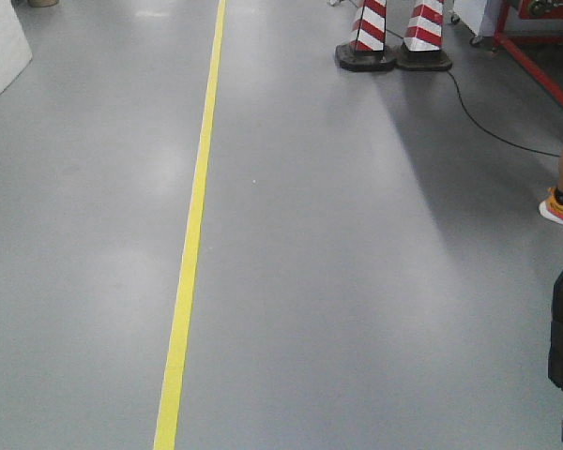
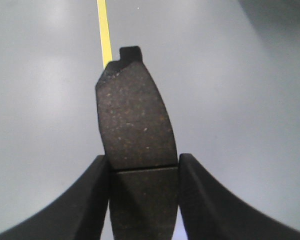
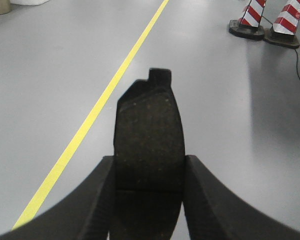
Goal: Move and align brake pads A on conveyor
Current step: 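Drive along the yellow floor line past the striped cones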
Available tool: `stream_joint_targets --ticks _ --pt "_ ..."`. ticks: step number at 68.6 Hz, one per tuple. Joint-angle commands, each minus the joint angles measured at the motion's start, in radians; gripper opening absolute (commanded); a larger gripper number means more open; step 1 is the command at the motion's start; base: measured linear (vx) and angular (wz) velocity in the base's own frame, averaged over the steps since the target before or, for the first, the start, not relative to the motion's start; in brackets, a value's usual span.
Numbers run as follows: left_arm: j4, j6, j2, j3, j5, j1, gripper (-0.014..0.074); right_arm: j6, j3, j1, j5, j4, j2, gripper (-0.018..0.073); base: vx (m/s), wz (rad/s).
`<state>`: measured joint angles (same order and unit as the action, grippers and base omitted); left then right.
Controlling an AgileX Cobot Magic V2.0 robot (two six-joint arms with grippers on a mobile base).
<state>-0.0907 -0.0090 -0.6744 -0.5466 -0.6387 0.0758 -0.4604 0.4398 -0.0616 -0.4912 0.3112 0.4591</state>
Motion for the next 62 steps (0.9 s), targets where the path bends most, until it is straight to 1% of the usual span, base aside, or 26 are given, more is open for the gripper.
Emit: stream_joint_targets --ticks 1,22,62 --pt "-0.009 -0.001 0.003 -0.03 0.076 0.005 0.006 -0.005 0.034 0.003 0.086 0.016 0.003 -0.0003 0.52 -0.04" --pt "-0.009 -0.001 0.003 -0.03 0.076 0.005 0.006 -0.005 0.034 0.003 0.078 0.016 0.003 -0.0003 0.51 -0.01" --pt "-0.009 -0.001 0.003 -0.03 0.077 0.005 0.006 -0.005 0.034 0.003 0.078 0.016 0.003 -0.0003 0.55 0.07"
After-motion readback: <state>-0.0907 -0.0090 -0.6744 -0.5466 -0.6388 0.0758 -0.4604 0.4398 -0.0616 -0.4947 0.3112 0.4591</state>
